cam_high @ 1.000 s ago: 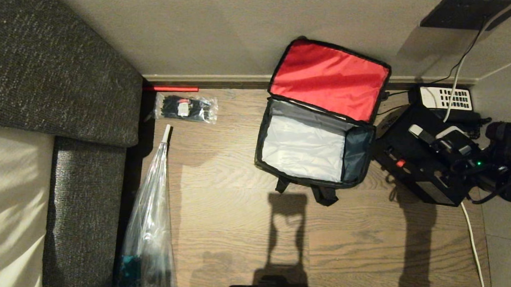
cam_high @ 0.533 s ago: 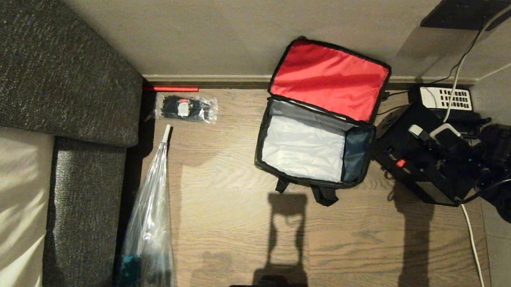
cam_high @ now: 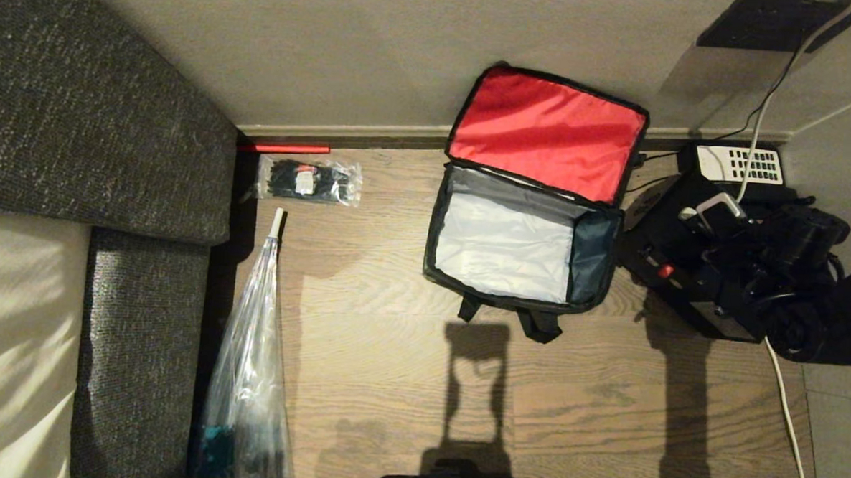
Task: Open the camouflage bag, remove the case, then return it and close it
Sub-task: Grip the handle again
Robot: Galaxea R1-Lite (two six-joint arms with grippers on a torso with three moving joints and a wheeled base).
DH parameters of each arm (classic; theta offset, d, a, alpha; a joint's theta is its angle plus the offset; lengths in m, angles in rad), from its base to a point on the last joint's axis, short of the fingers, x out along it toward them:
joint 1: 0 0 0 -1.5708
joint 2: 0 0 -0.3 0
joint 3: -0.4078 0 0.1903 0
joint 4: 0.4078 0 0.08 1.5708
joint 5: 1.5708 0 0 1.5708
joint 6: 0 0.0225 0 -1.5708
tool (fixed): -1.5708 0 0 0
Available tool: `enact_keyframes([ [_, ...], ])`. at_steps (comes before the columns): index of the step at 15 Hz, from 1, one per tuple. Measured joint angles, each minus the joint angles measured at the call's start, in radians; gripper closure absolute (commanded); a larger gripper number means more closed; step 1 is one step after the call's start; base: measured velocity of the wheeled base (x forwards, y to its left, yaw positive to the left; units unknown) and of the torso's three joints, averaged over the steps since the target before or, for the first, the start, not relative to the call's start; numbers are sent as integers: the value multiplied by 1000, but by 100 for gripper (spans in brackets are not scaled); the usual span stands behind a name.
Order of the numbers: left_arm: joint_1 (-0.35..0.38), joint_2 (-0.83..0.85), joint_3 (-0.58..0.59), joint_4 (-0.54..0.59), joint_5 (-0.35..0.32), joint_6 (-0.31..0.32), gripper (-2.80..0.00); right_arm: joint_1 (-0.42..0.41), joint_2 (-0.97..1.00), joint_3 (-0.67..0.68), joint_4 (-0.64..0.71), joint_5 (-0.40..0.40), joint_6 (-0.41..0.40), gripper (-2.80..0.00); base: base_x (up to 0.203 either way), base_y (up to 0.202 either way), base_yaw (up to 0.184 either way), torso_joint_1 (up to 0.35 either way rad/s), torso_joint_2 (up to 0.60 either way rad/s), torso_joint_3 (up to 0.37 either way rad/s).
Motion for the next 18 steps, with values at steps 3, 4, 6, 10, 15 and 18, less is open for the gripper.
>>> enact_keyframes([
  [3,0,0,0,0,0,0,0,-4,74,-108,-59,-23,-17,-280,0,0,0,0,0,0],
  [4,0,0,0,0,0,0,0,-10,97,-158,-64,-35,-22,-280,0,0,0,0,0,0],
  [6,-1,0,0,0,0,0,0,-35,138,-219,-64,-42,-35,-280,0,0,0,0,0,0],
  [10,-1,0,0,0,0,0,0,-63,185,-252,-56,-42,-51,-280,0,0,0,0,0,0],
  [15,0,0,0,0,0,0,0,-96,199,-263,-29,-43,-90,0,0,0,0,0,0,0],
  [18,0,0,0,0,0,0,0,-96,198,-238,-27,-87,-85,0,0,0,0,0,0,0],
])
